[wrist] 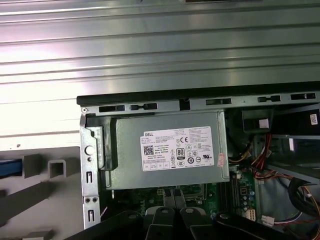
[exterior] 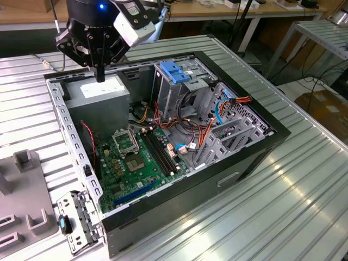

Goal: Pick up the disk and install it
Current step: 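Reach for the disk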

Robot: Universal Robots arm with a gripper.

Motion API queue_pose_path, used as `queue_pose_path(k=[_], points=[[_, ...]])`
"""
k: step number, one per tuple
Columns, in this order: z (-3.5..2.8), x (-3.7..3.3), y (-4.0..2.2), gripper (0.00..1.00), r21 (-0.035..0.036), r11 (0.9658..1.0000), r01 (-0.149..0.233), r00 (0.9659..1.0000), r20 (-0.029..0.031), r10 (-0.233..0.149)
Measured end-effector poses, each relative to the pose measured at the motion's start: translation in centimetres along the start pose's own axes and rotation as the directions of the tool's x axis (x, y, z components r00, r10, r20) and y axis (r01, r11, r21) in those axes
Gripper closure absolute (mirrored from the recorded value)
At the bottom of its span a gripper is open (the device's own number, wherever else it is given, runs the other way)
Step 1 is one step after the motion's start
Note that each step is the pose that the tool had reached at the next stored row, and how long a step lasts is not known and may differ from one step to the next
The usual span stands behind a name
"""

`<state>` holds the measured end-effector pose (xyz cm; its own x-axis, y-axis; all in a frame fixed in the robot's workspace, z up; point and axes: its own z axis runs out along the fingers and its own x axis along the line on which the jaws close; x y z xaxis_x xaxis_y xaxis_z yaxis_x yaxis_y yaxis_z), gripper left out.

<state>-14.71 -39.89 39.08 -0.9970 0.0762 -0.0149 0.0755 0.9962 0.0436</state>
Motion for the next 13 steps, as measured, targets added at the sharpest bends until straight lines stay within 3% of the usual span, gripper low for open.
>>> queue_pose_path(k=[13], points=[[0.03, 0.28, -0.02, 0.89, 0.0002, 1.0000, 0.000, 1.0000, -0.0026, 0.000]])
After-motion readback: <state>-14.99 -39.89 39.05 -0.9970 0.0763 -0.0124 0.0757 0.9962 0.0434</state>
